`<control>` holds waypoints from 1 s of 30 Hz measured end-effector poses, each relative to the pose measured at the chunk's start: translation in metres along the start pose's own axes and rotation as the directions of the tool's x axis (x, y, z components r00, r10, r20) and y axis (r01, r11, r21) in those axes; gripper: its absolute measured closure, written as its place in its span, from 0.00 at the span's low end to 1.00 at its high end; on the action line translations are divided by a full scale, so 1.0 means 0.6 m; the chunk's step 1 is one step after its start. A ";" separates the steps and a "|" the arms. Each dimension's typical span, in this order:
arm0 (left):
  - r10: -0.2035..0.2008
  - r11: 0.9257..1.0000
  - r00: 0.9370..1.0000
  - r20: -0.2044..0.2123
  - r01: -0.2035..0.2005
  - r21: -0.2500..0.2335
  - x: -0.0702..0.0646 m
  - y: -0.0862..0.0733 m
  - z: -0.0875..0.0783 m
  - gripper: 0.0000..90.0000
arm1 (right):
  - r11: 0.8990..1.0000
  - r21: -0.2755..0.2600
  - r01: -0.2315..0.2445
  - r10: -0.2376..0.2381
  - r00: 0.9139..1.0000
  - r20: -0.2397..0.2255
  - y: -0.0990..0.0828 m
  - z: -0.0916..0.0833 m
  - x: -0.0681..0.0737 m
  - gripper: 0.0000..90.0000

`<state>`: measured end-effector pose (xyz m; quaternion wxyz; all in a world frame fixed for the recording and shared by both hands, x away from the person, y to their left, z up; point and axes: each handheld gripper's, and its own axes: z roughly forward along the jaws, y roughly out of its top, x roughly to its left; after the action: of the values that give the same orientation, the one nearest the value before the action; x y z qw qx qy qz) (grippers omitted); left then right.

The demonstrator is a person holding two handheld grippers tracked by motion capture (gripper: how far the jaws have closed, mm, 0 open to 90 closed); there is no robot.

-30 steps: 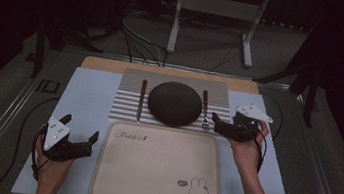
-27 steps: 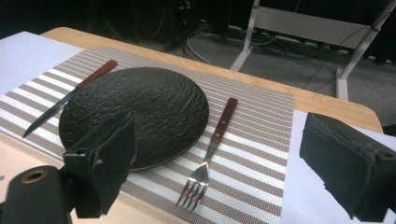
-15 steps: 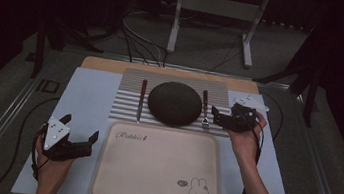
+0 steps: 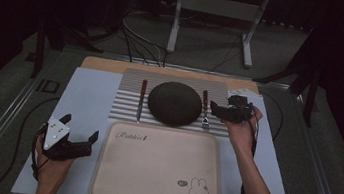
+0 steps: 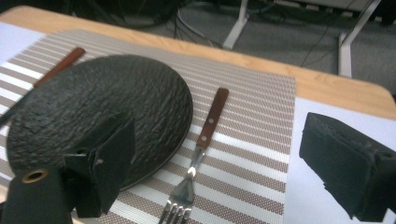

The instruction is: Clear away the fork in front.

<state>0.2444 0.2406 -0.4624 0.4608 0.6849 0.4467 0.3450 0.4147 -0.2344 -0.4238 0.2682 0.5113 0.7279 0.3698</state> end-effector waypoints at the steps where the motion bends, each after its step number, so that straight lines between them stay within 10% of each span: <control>1: 0.000 1.000 1.000 0.000 0.000 0.000 0.000 0.000 0.000 0.00 | 1.000 0.006 -0.002 0.002 1.000 0.001 0.001 0.004 0.000 0.12; 30: -0.005 1.000 1.000 -0.006 0.005 -0.010 0.003 0.001 -0.003 0.00 | 0.993 0.116 -0.021 0.018 0.999 0.034 0.028 0.100 -0.005 0.17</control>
<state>0.2435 0.2425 -0.4614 0.4637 0.6805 0.4481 0.3480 0.4710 -0.2181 -0.4449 0.2460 0.5391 0.7388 0.3210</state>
